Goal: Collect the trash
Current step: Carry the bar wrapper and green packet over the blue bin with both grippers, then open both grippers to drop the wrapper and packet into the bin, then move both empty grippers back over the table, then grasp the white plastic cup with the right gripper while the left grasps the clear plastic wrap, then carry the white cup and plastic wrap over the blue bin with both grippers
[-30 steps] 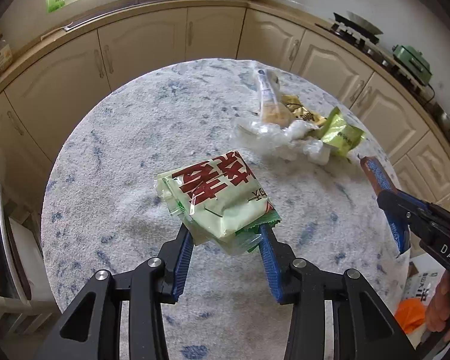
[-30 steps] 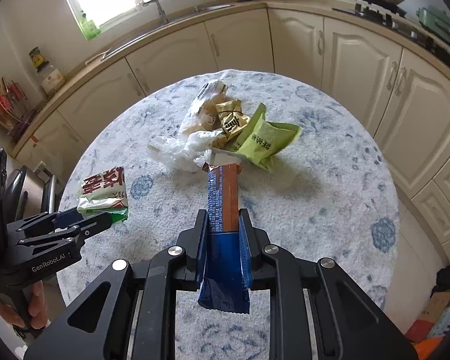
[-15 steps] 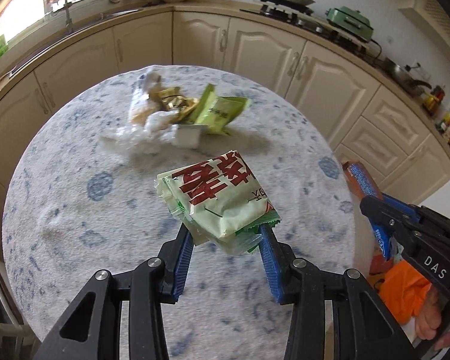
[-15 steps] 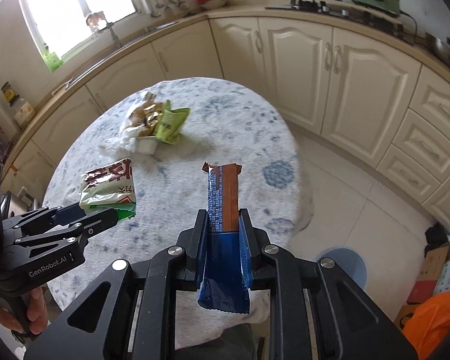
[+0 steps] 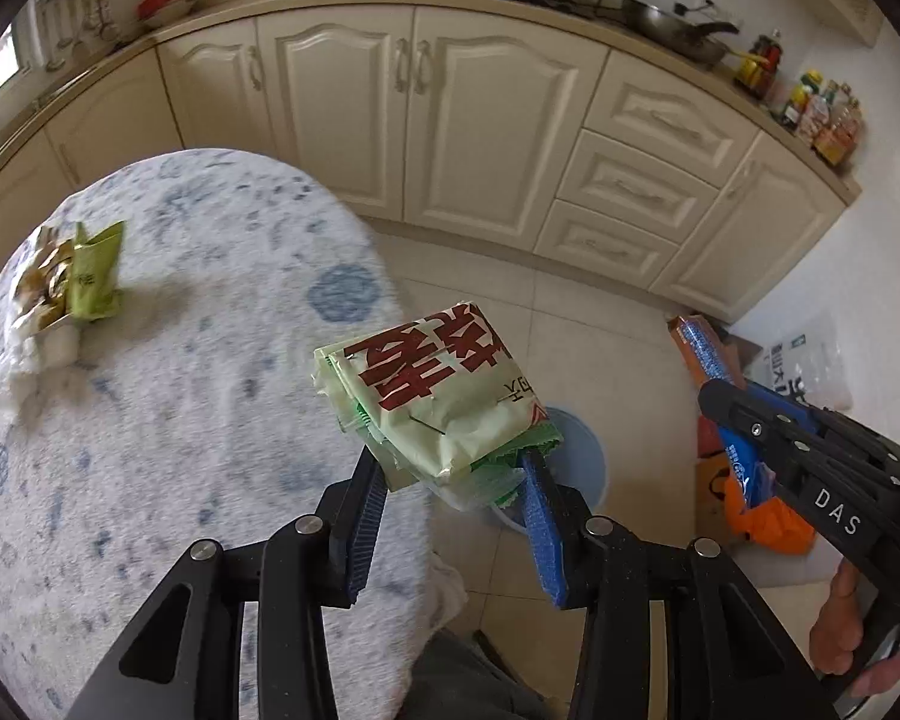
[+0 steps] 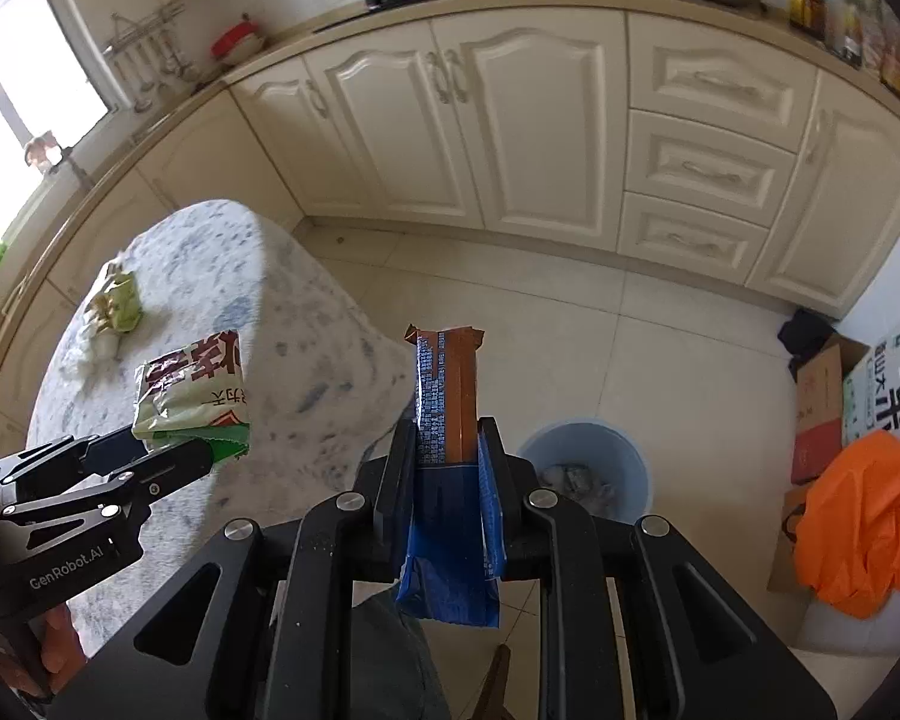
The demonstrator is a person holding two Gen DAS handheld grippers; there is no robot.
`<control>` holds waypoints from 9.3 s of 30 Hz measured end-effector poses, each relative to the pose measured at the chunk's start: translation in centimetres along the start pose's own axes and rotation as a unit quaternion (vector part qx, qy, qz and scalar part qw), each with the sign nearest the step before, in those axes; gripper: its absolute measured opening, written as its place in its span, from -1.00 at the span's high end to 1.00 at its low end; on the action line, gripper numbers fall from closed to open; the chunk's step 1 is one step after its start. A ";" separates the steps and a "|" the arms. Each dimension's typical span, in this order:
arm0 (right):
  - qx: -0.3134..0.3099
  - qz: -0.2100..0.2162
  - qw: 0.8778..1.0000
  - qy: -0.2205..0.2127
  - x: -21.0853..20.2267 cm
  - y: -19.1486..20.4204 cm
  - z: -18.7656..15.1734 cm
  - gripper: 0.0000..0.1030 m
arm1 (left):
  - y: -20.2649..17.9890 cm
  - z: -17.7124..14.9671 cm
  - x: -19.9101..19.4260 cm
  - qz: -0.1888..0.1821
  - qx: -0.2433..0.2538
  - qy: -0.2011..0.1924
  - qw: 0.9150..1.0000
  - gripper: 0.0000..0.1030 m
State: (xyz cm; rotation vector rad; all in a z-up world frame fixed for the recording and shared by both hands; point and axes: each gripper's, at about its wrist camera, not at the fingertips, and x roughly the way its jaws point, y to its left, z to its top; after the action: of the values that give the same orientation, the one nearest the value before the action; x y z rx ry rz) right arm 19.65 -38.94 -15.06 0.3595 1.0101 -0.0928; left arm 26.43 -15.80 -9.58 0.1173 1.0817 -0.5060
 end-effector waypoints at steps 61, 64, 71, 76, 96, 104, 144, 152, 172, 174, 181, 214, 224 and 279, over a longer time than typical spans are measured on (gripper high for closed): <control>0.064 -0.084 0.994 0.007 -0.2 -6.2 -2.2 -0.88 | -6.6 2.7 8.7 -0.005 0.045 0.054 0.998 -0.47; 0.055 -0.082 0.995 -0.007 -1.6 -5.4 -2.1 -0.88 | -6.1 2.1 6.9 -0.010 0.046 0.039 0.998 -0.48; 0.036 -0.074 0.996 -0.027 -3.7 -3.0 -2.1 -0.88 | -4.3 -0.2 2.5 -0.008 0.042 0.007 0.999 -0.49; 0.019 -0.063 0.997 -0.032 -4.4 -1.0 -2.1 -0.88 | -2.9 -1.8 -0.3 -0.004 0.033 -0.010 0.999 -0.49; -0.072 -0.037 0.997 -0.018 -2.4 7.6 -0.9 -0.88 | 7.8 -5.9 -7.8 0.035 -0.075 -0.048 0.995 -0.62; -0.126 -0.008 0.992 0.007 0.3 13.6 -0.3 -0.88 | 14.7 -7.3 -9.1 0.054 -0.152 -0.048 0.986 -0.63; -0.359 0.072 0.930 0.029 15.6 38.3 1.4 -0.18 | 34.9 -8.3 -6.3 0.073 -0.308 -0.041 0.948 -0.74; -0.329 0.092 0.940 0.019 15.8 37.1 2.1 0.15 | 34.7 -6.4 -5.5 0.016 -0.323 -0.031 0.946 -0.81; -0.259 0.101 0.960 0.023 14.7 32.6 2.9 0.15 | 32.2 0.2 -0.7 0.081 -0.240 -0.015 0.967 0.15; -0.256 0.099 0.961 0.024 14.6 32.3 2.9 0.15 | 31.0 -0.1 -0.9 0.089 -0.216 -0.024 0.972 0.33; -0.245 0.102 0.964 0.032 13.6 30.7 2.3 0.15 | 27.8 -2.6 -2.6 0.089 -0.174 -0.034 0.980 0.92; -0.186 0.060 0.981 0.018 12.9 26.3 4.9 0.15 | 29.4 1.1 -0.1 0.135 -0.174 -0.008 0.976 0.17; -0.194 0.054 0.979 0.024 12.7 26.6 3.2 0.15 | 28.7 -3.5 -3.0 0.104 -0.194 -0.020 0.975 0.87; 0.121 -0.109 0.986 -0.032 0.0 -10.7 -3.5 0.15 | -7.6 3.0 8.2 -0.070 0.077 0.057 0.993 0.86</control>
State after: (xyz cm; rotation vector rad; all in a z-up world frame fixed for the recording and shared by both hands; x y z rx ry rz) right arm 14.20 -47.81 -19.44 0.4635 0.9748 -0.4243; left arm 28.48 -26.25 -14.10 0.2099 1.1660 -0.7161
